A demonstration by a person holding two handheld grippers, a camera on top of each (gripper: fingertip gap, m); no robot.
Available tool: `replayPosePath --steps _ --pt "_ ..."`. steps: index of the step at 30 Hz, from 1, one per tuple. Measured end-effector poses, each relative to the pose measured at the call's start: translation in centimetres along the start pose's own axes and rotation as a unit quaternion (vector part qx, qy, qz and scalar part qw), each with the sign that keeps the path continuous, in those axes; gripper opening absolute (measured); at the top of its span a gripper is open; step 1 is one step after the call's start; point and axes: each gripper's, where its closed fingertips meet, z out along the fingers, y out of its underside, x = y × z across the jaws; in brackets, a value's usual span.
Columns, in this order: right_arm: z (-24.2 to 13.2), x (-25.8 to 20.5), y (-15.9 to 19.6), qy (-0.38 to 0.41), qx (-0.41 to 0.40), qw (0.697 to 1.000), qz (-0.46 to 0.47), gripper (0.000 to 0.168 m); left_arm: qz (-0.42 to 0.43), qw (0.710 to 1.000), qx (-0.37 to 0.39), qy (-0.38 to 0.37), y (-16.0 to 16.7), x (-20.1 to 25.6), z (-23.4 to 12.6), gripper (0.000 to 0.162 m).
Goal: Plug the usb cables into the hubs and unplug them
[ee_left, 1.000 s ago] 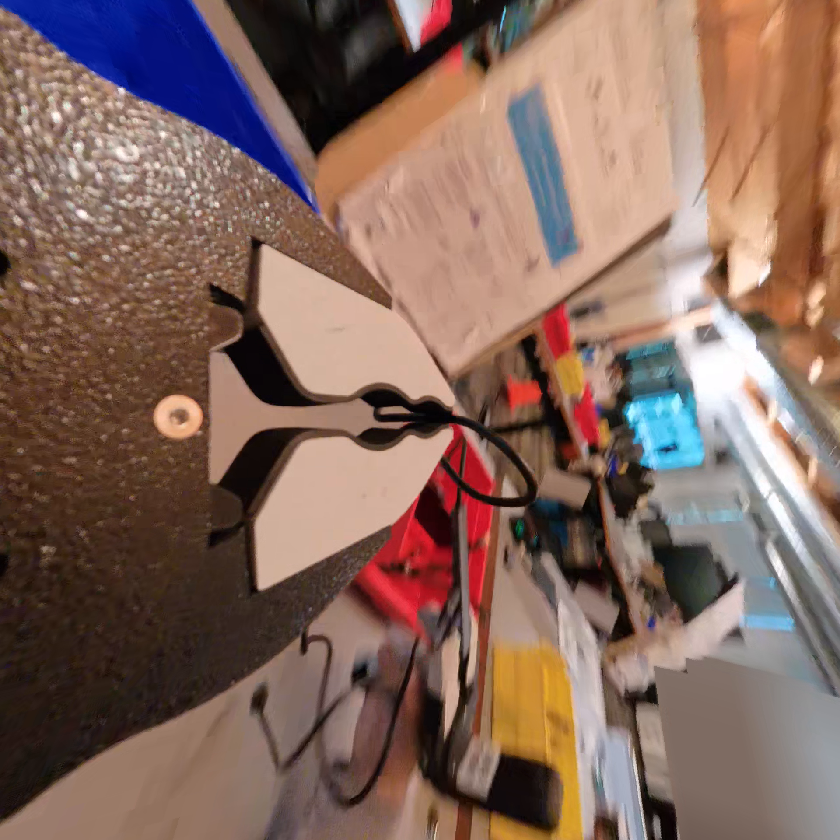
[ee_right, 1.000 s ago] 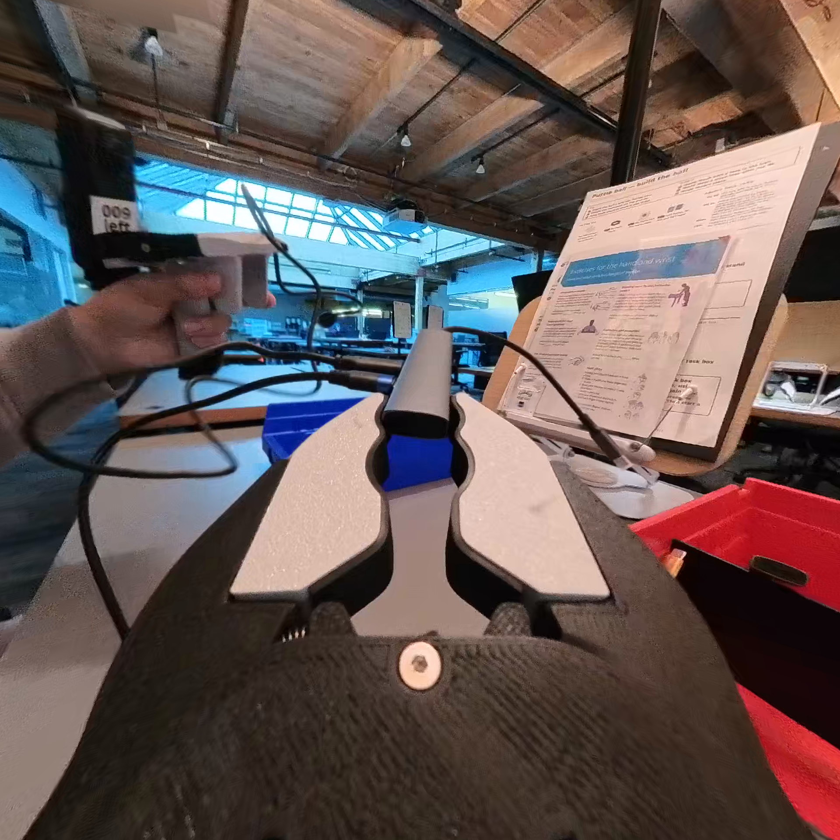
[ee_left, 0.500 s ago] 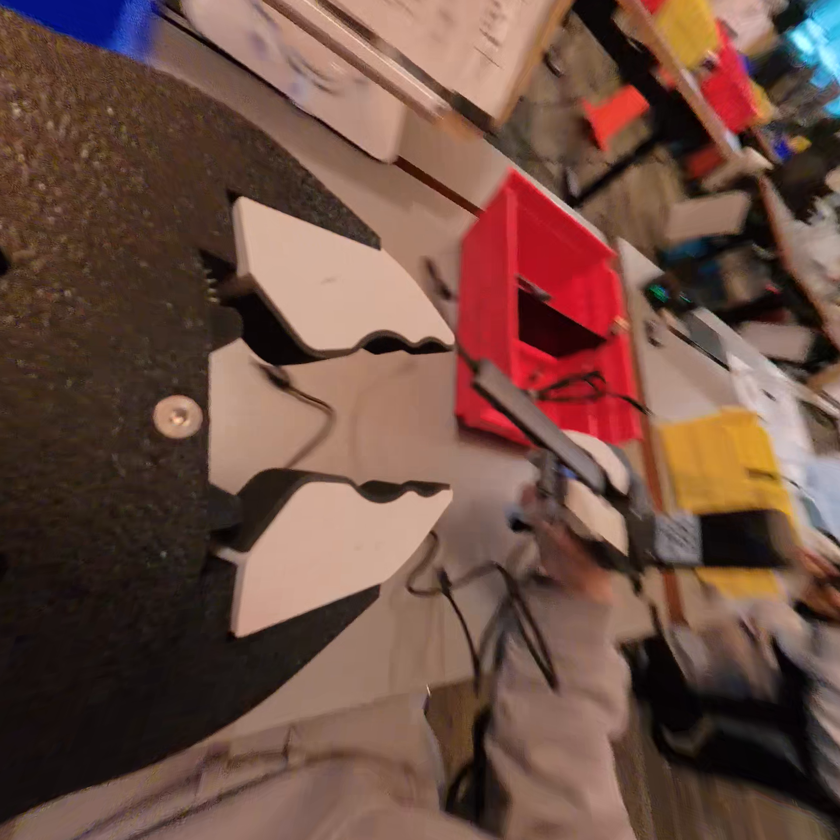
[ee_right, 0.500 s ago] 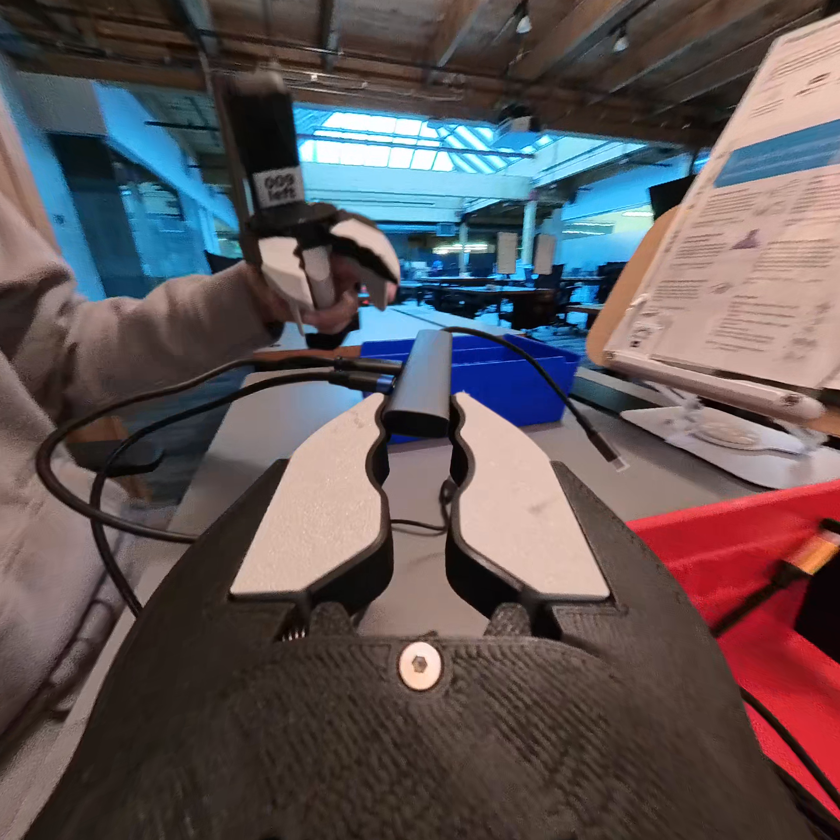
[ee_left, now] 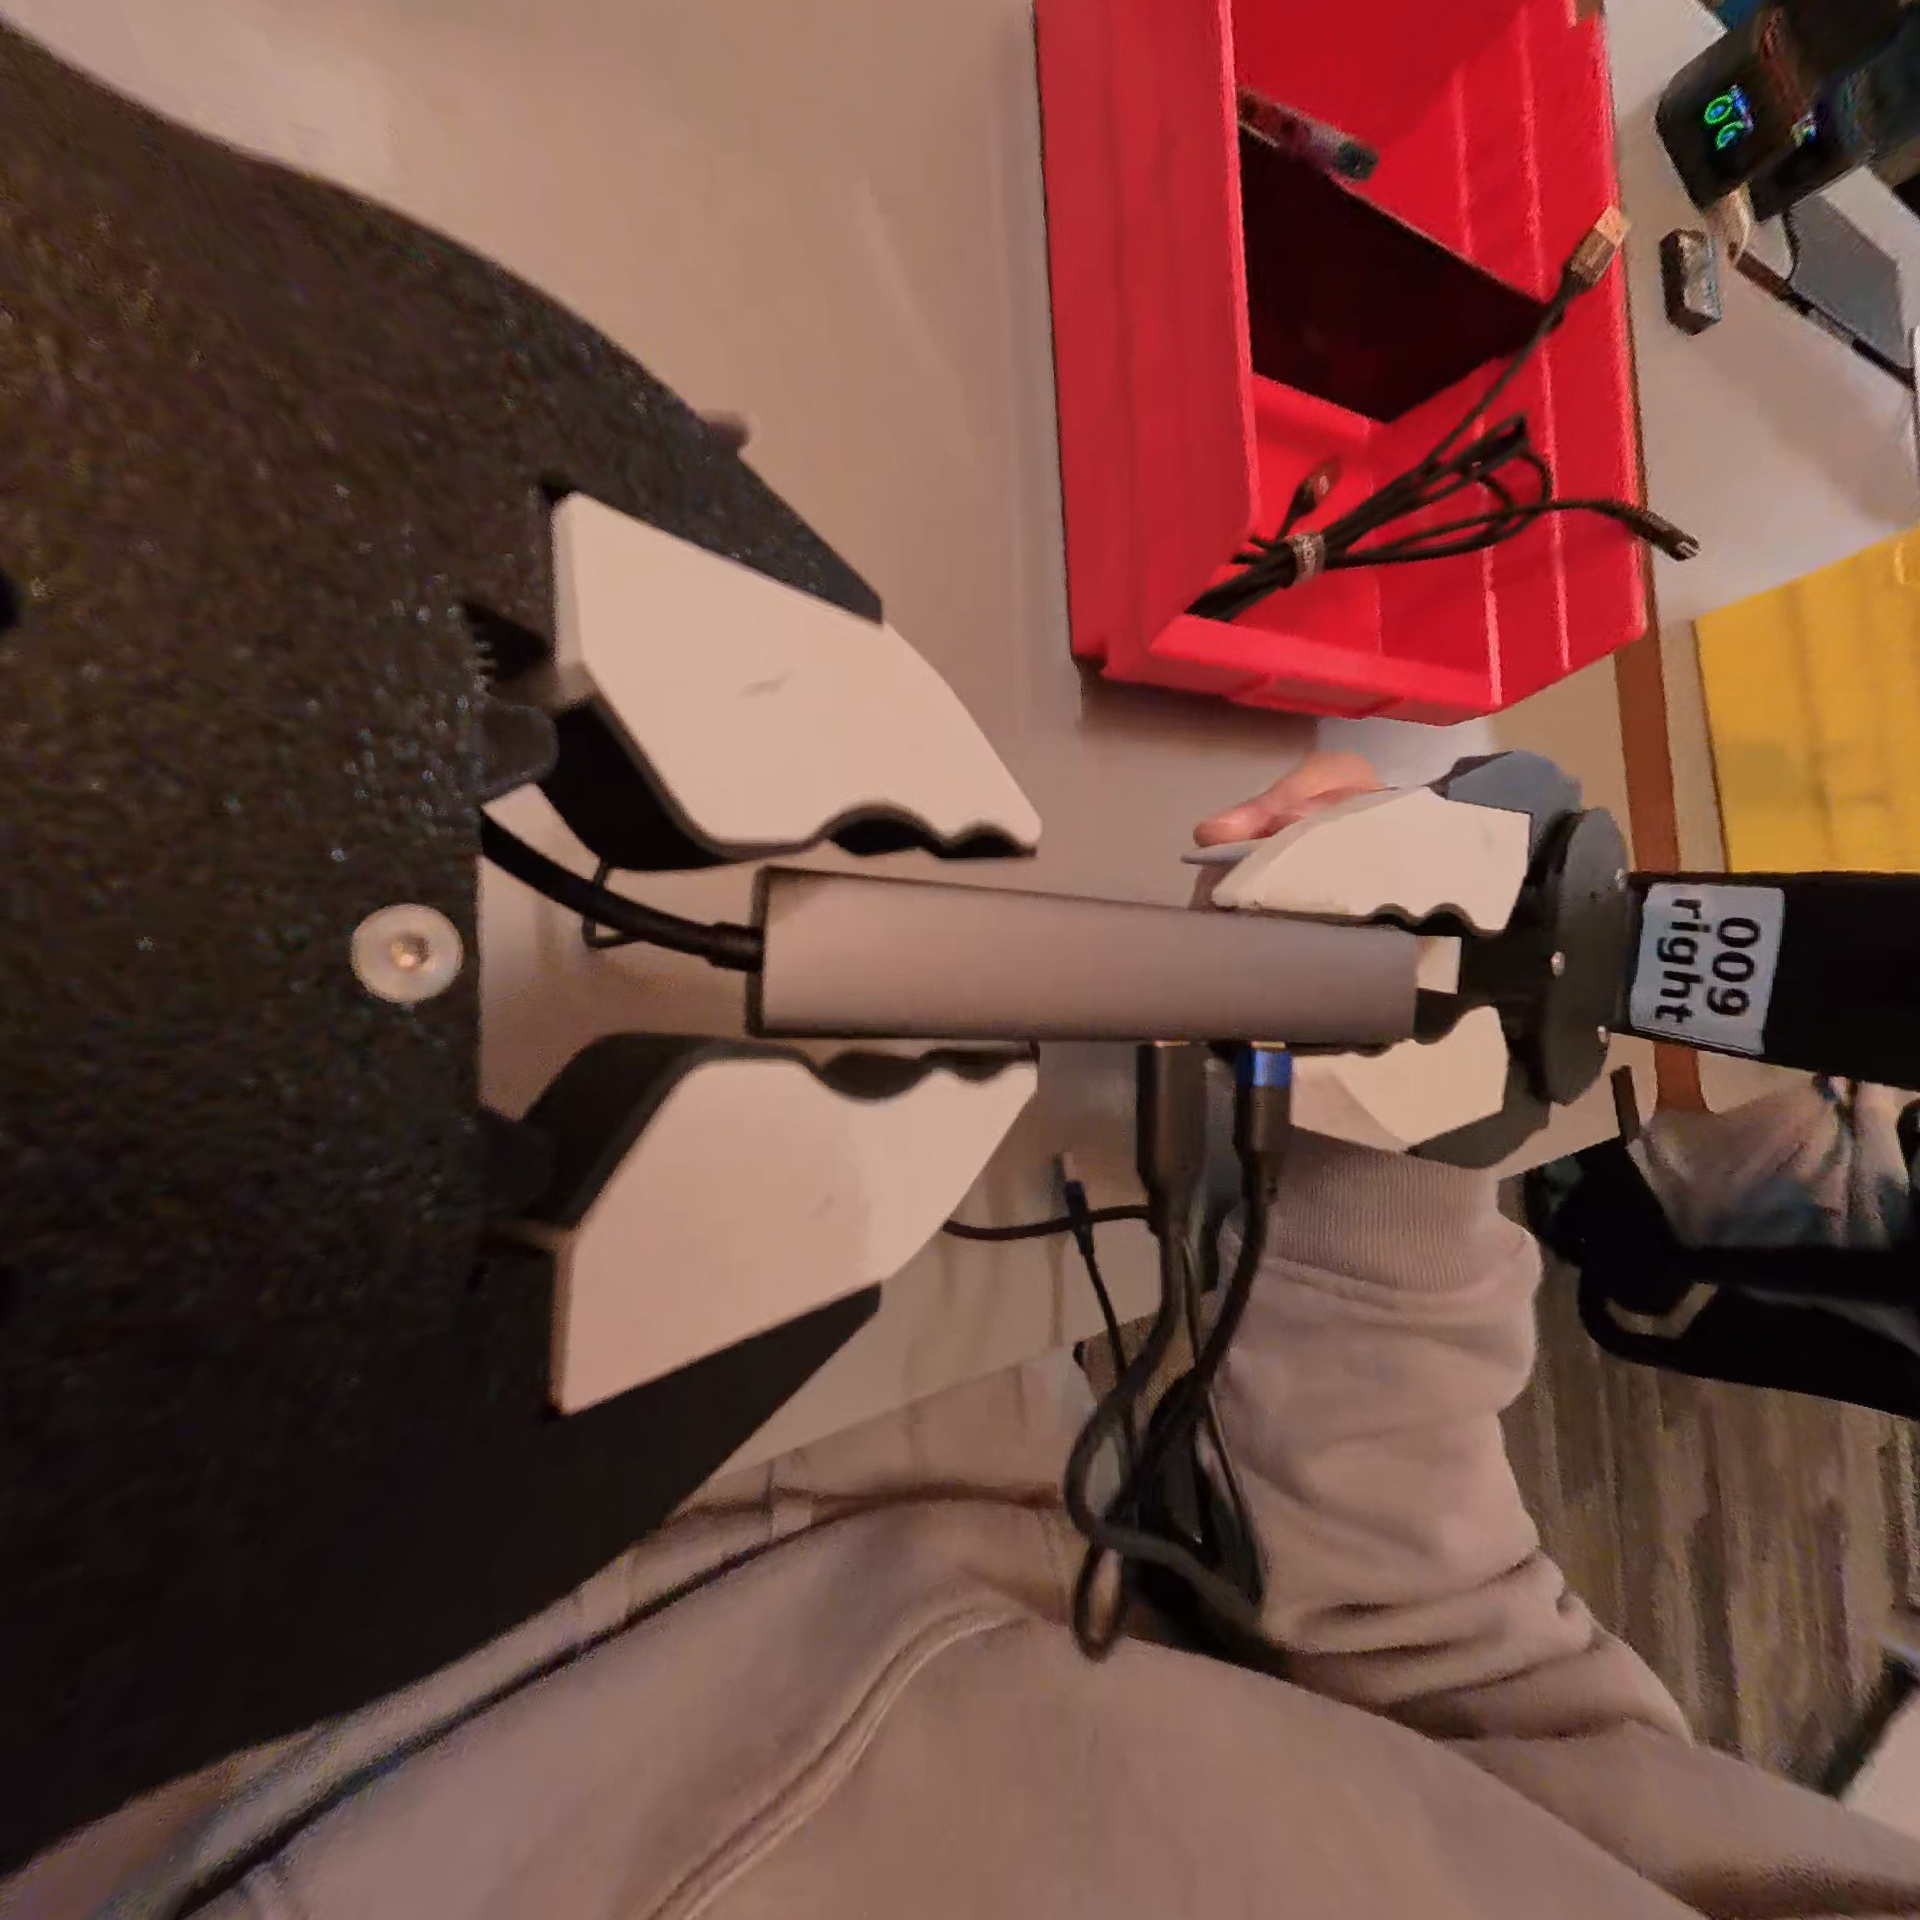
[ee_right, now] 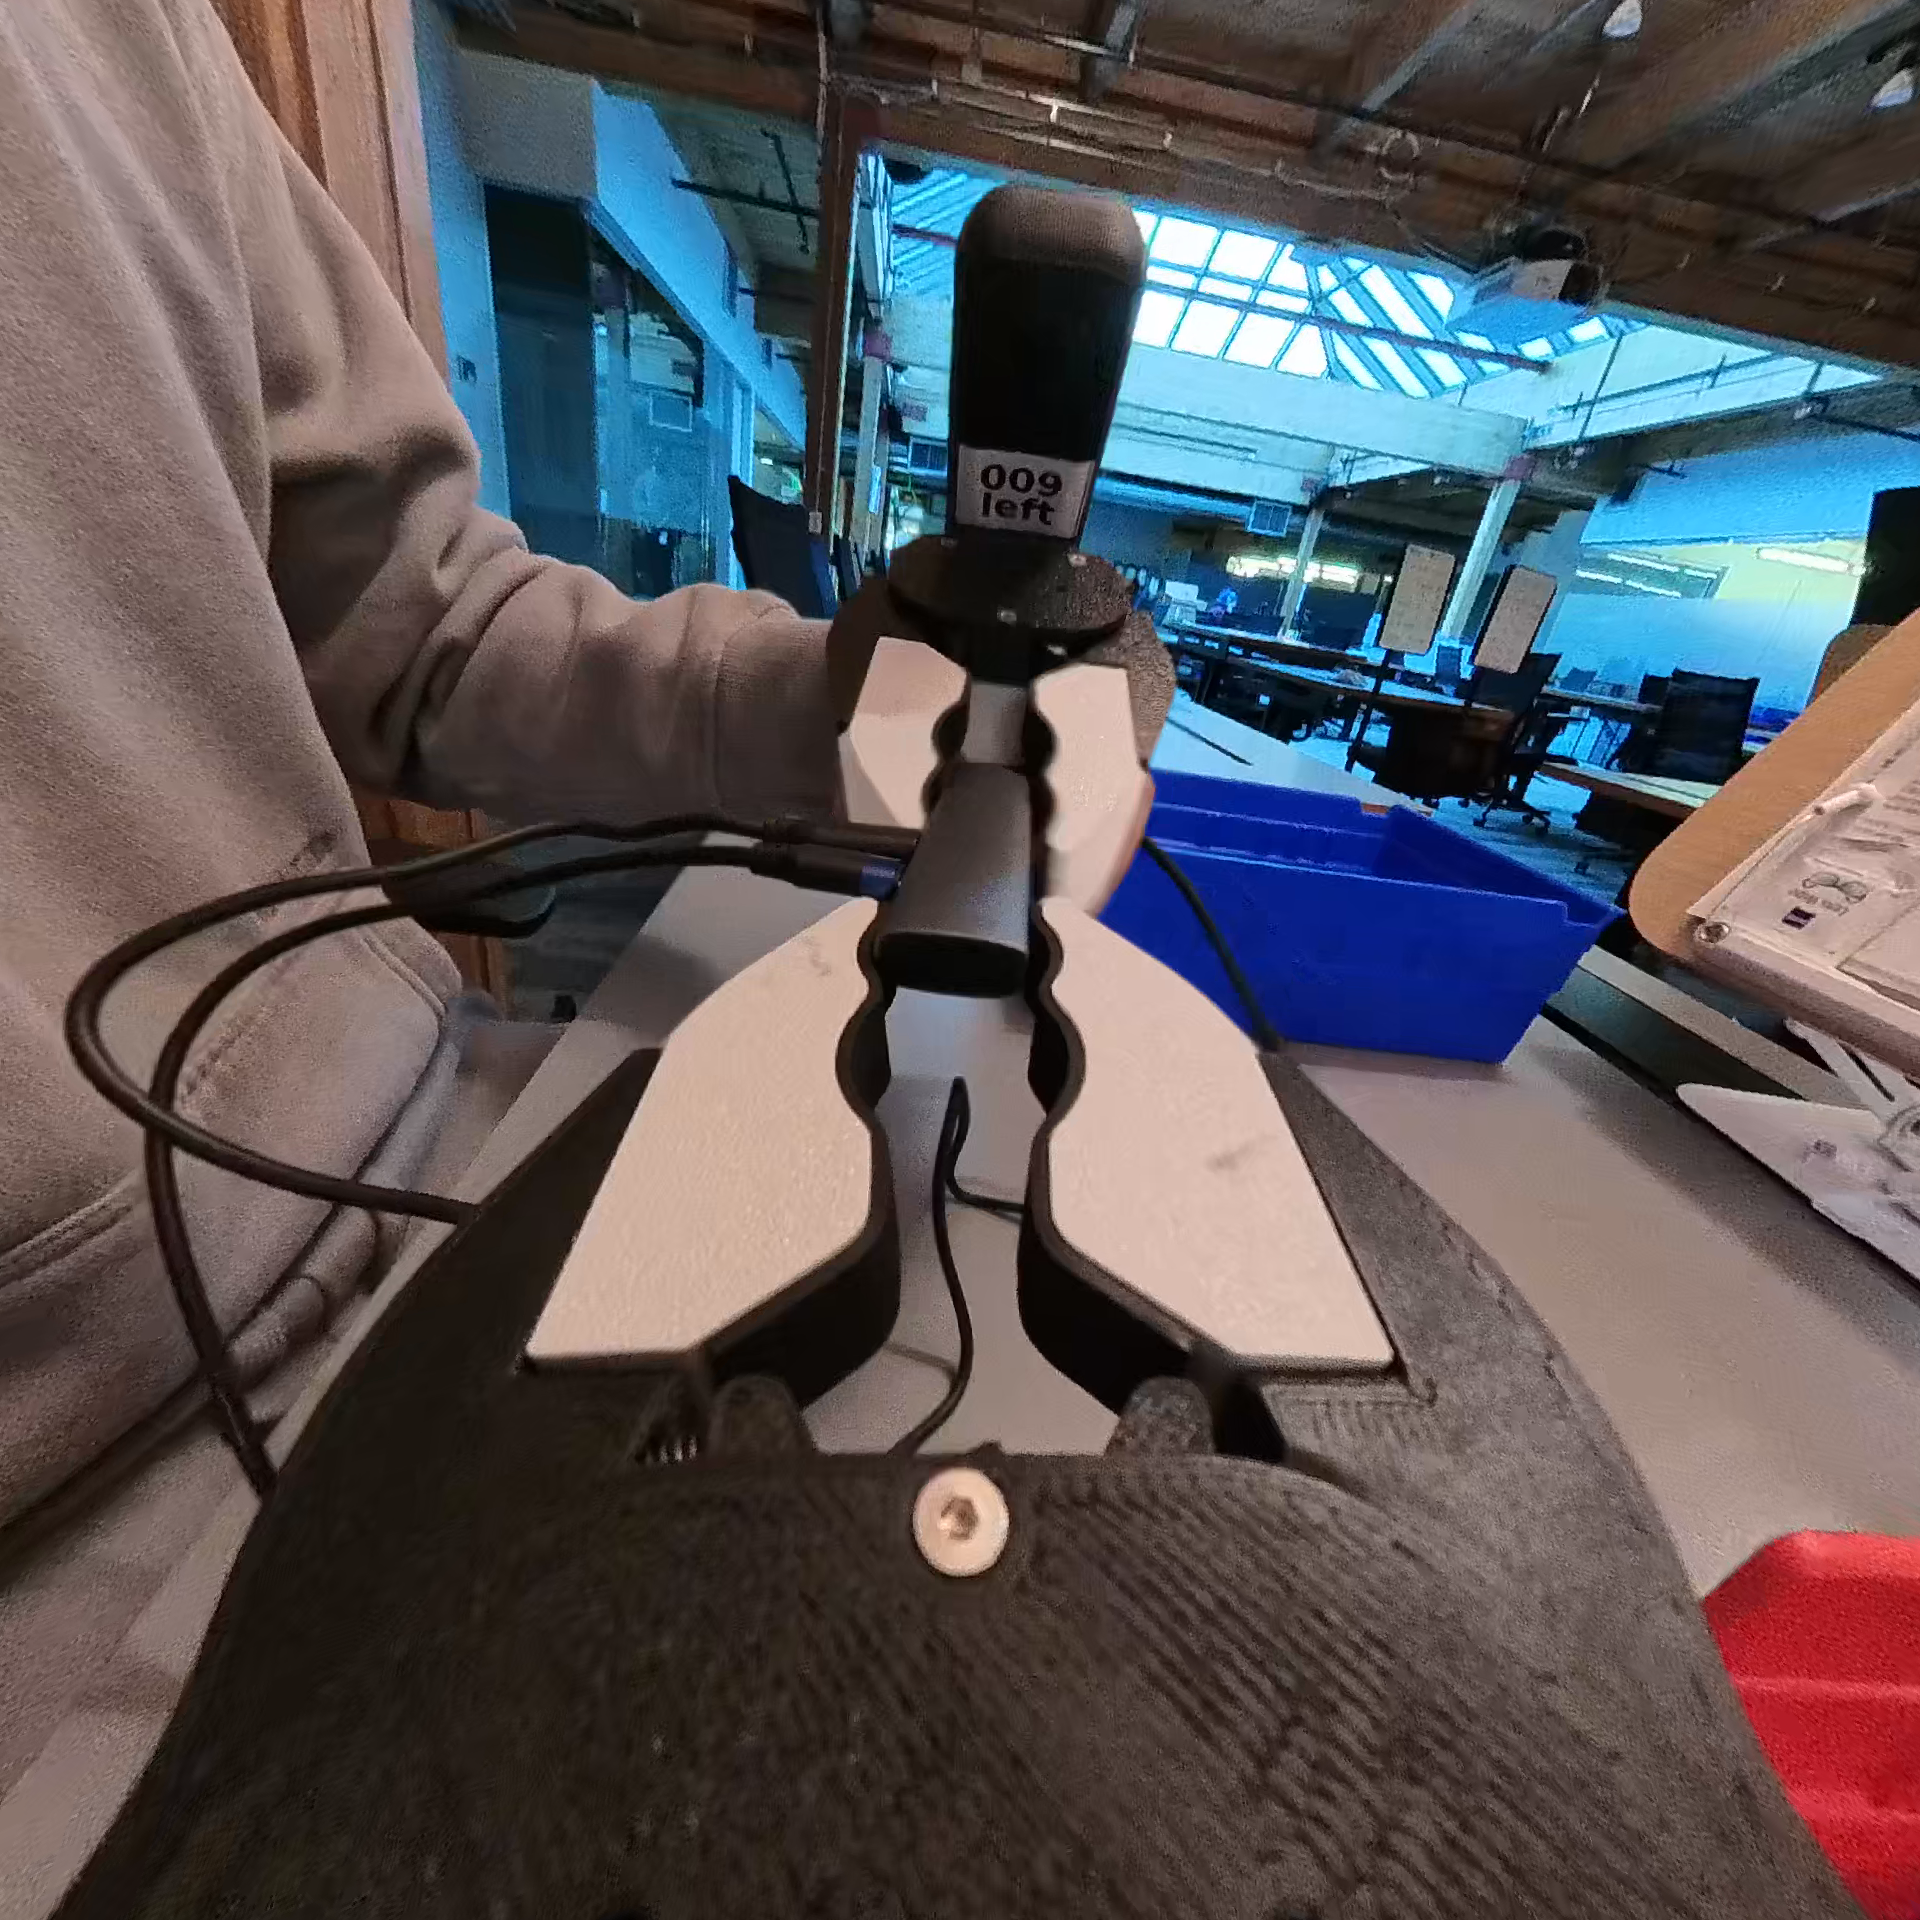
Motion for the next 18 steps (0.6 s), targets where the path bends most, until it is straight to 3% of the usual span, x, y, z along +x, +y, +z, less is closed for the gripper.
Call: replayPosePath --steps 1,5,18 --pt "-0.1 -0.1 0.1 -0.003 0.002 1.0 -0.001 0.023 -0.005 1.0 0.019 0.006 -0.3 0.2 0.0 0.025" --pt "-0.2 -0.2 -0.3 -0.008 0.026 1.0 0.005 0.023 -0.034 0.994 0.099 0.003 -1.5 0.5 0.0 0.025" --pt "-0.3 -0.8 -0.9 -0.021 0.038 0.999 -0.007 0.023 -0.104 0.98 0.159 0.058 -1.7 1.8 0.2 0.025"
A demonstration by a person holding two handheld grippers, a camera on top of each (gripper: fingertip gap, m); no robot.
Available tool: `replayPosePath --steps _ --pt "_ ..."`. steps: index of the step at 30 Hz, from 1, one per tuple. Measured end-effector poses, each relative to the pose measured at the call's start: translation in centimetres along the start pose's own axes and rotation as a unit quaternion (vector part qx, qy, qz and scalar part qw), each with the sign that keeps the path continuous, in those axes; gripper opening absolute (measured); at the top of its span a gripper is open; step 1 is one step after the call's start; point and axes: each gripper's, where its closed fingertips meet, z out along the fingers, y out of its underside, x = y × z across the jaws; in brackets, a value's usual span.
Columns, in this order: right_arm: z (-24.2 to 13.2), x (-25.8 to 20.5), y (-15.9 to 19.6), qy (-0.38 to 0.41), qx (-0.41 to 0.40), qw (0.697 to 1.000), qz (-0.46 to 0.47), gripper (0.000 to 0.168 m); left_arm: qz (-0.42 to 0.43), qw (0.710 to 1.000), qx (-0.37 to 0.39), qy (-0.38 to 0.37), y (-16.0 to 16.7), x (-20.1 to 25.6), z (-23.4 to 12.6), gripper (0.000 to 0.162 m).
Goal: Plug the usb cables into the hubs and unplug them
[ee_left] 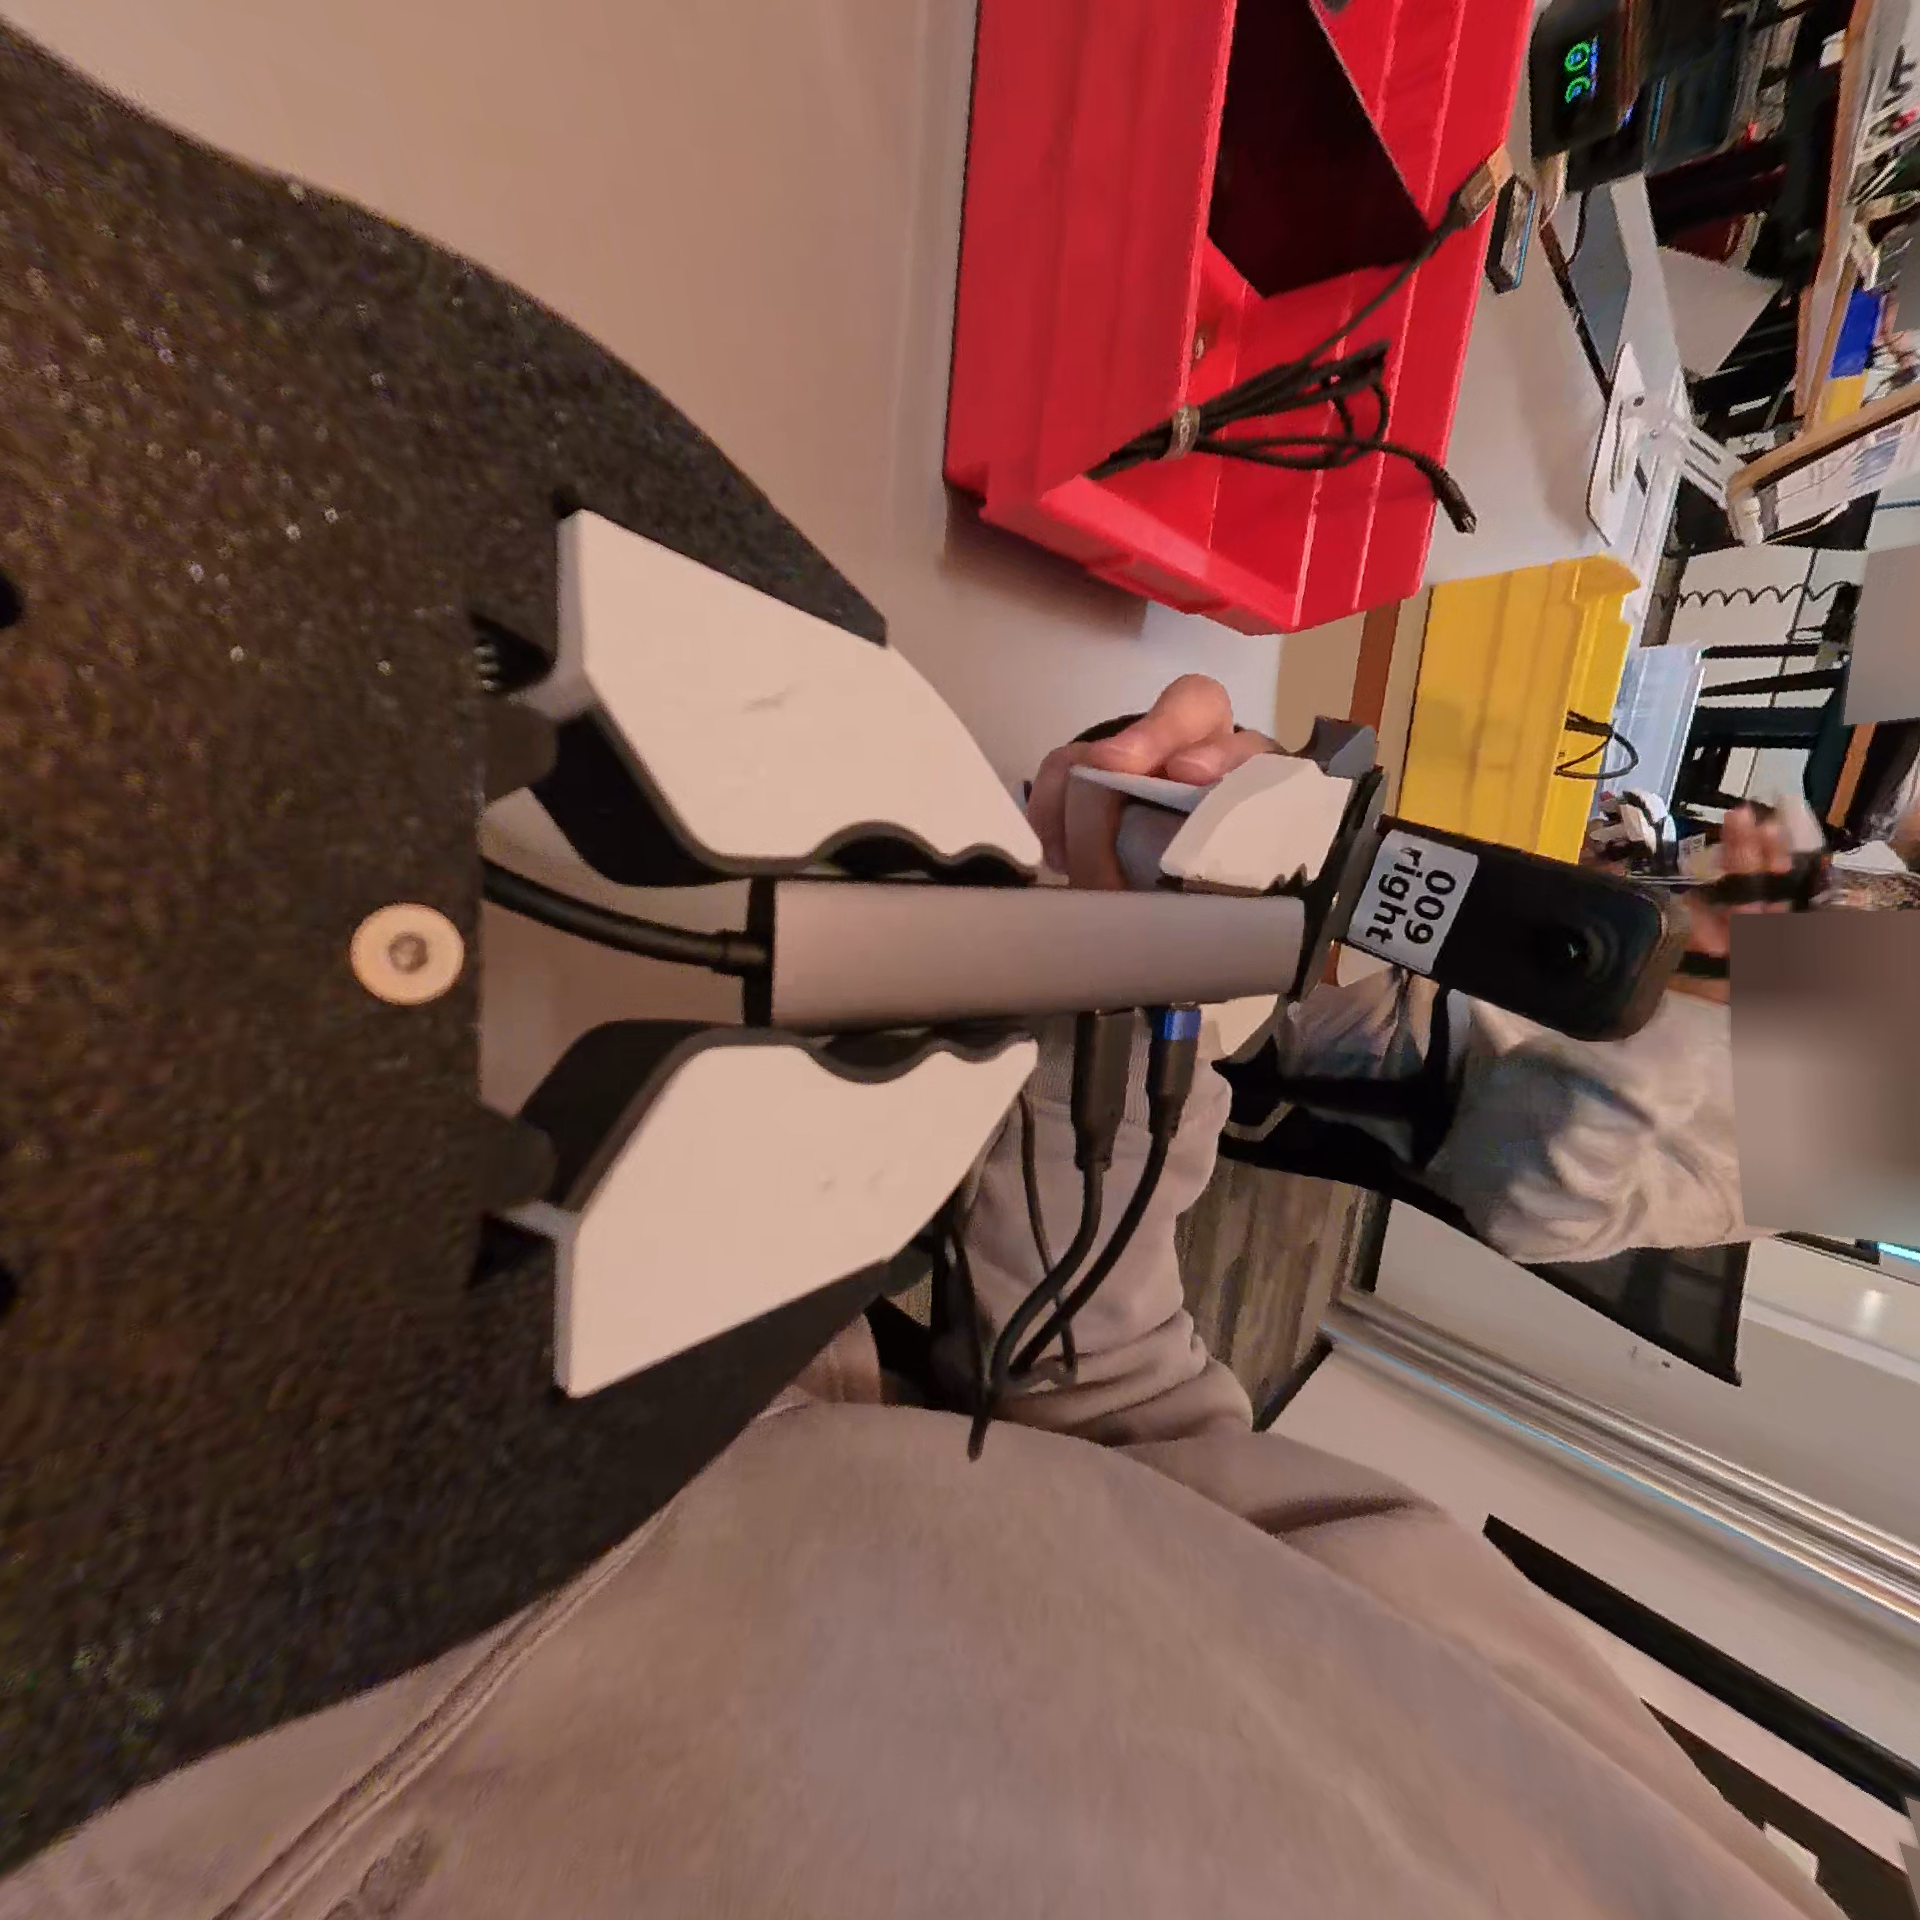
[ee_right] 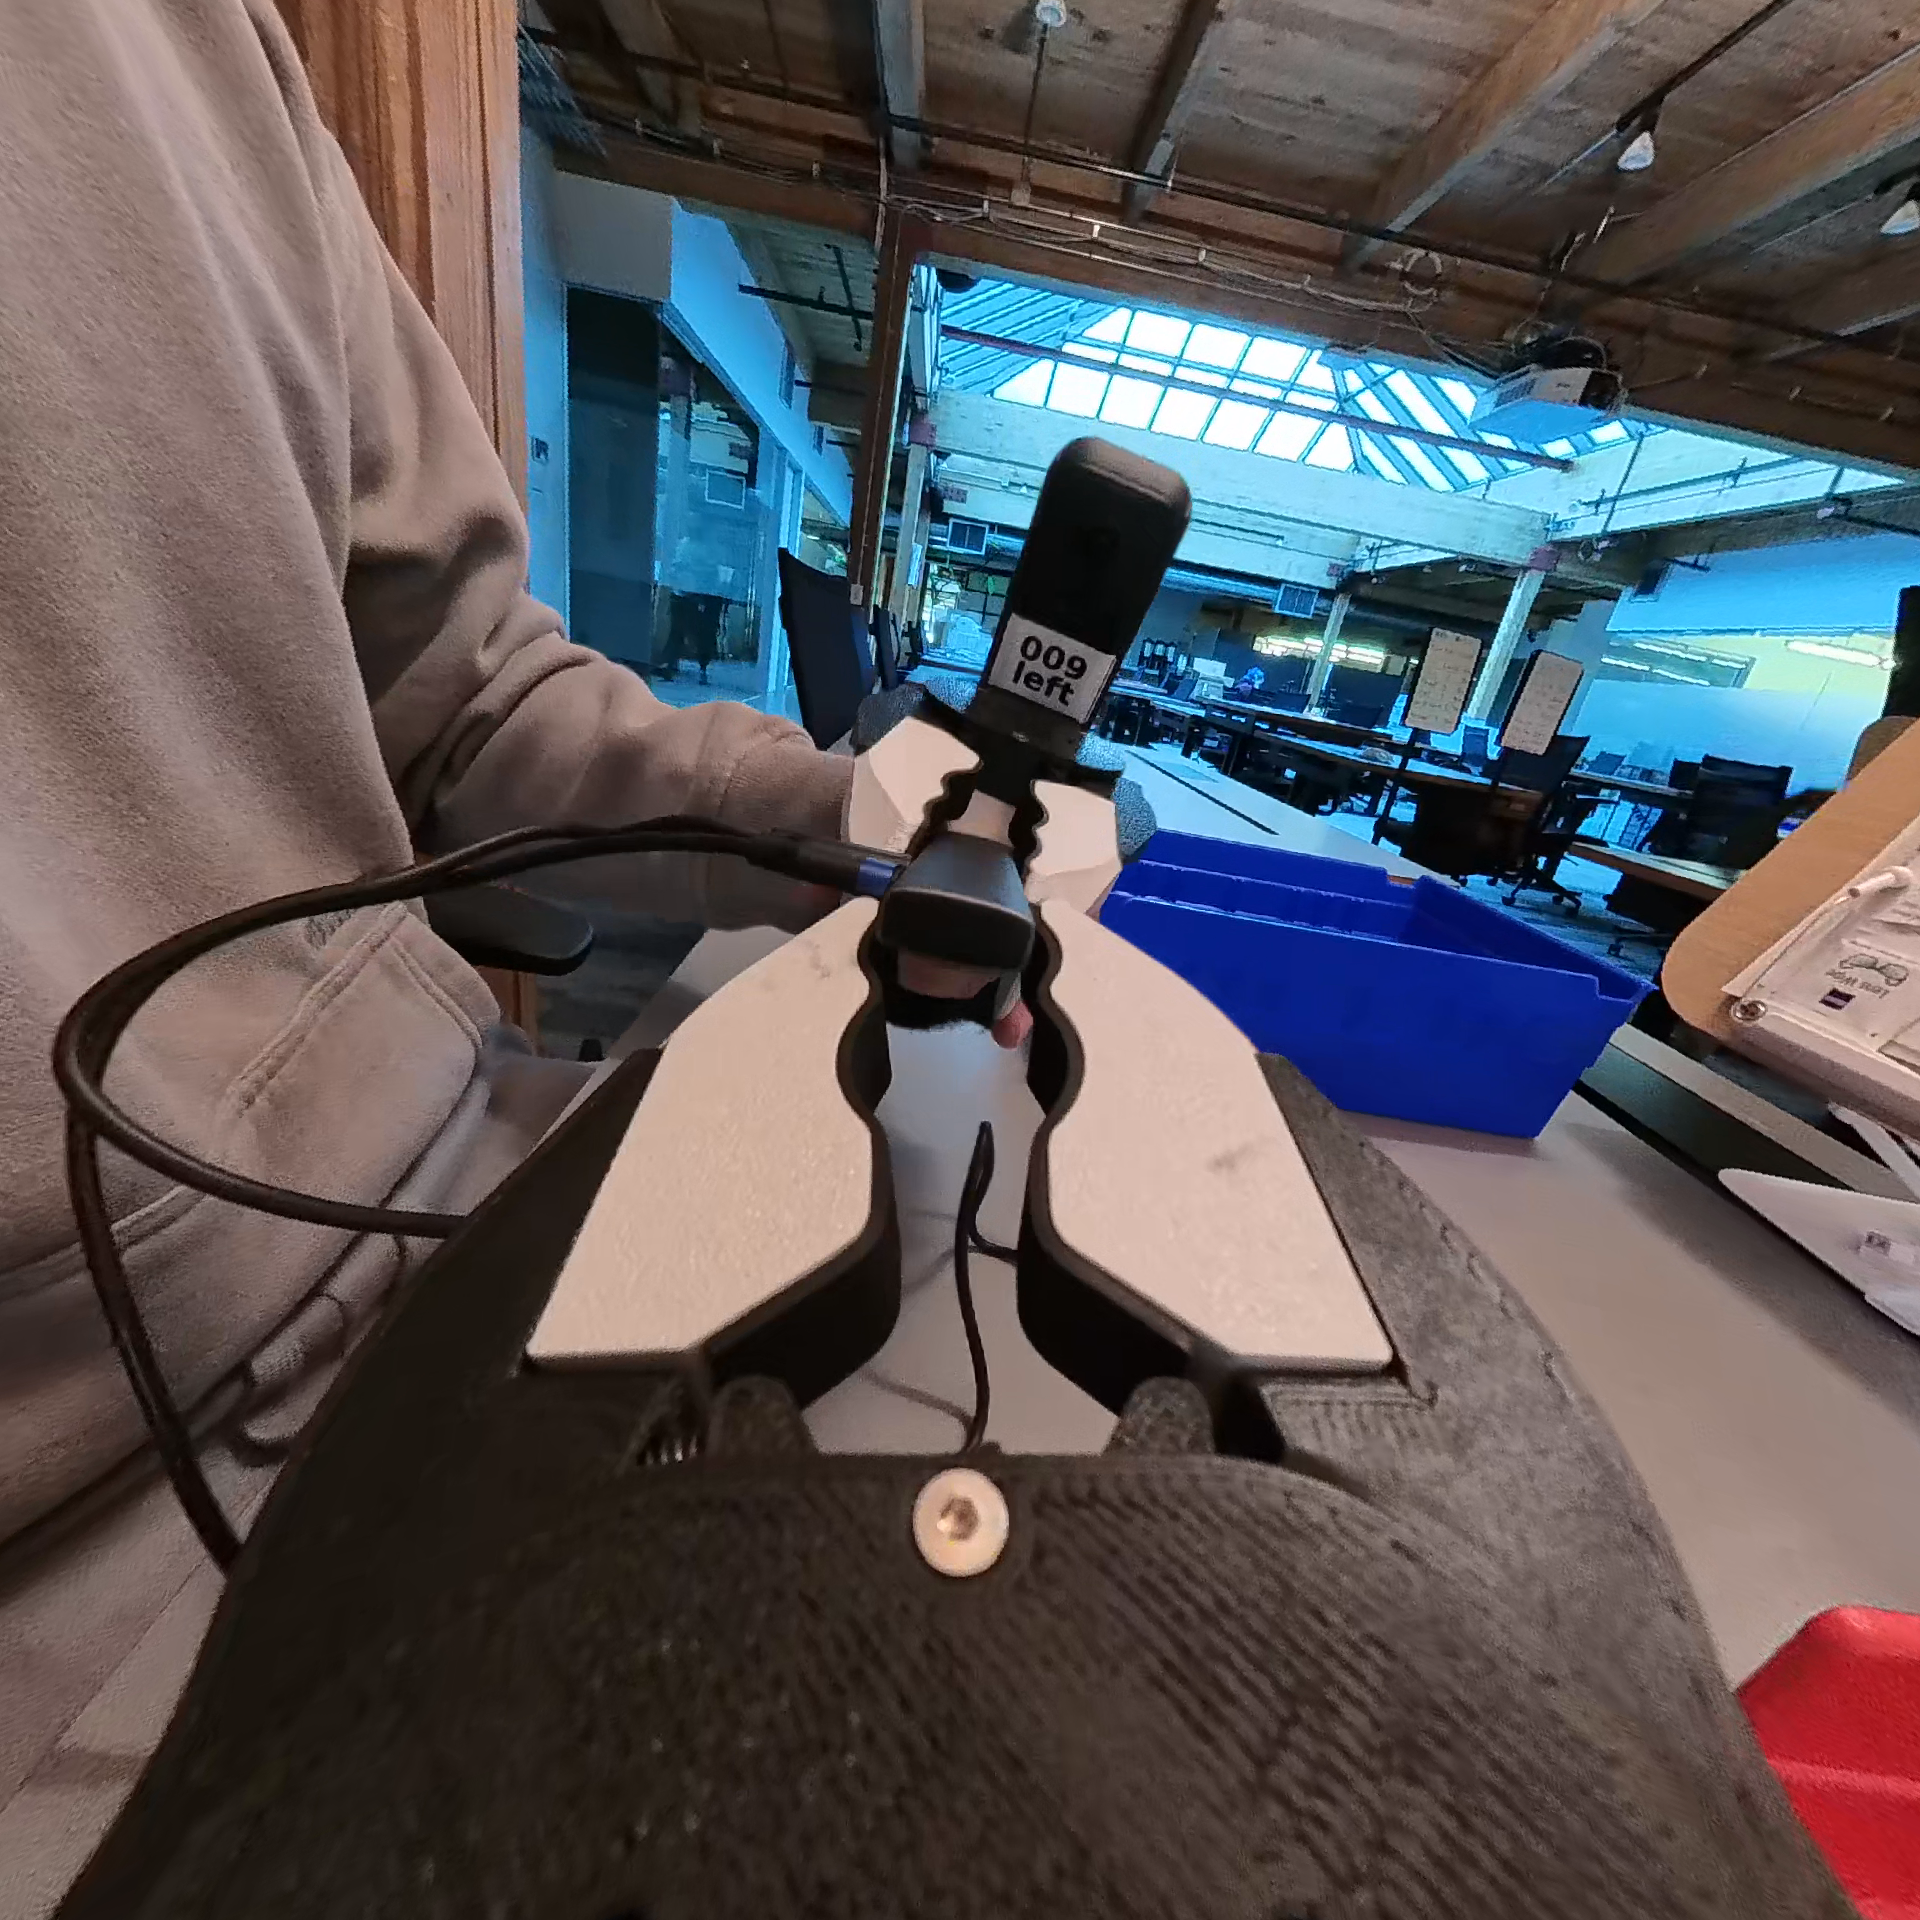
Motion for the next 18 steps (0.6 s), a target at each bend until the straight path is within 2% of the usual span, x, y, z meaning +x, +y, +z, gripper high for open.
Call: replayPosePath --steps 5,9,10,13,16,18 --pt "0.2 0.6 0.3 0.016 0.005 1.0 0.014 0.023 0.058 0.997 0.029 -0.051 -0.7 -0.7 -0.4 0.024" --pt "0.0 1.9 1.4 0.046 -0.006 0.997 0.063 0.023 0.063 0.992 0.026 -0.107 -0.9 -1.7 -0.8 0.024" --pt "-0.2 2.6 1.9 0.064 -0.017 0.995 0.078 0.022 0.069 0.989 0.018 -0.13 -0.7 -2.2 -0.9 0.024" --pt "-2.3 5.3 2.1 0.153 -0.036 0.983 0.091 0.039 0.083 0.971 -0.015 -0.222 0.1 -4.3 -2.2 0.024" --pt "-5.4 8.0 0.3 0.265 -0.044 0.959 0.084 0.041 0.083 0.946 -0.035 -0.313 1.0 -6.1 -4.0 0.024" --pt "-5.4 8.2 -0.8 0.299 -0.089 0.946 0.083 0.039 0.075 0.928 -0.025 -0.365 1.4 -7.0 -4.9 0.024"
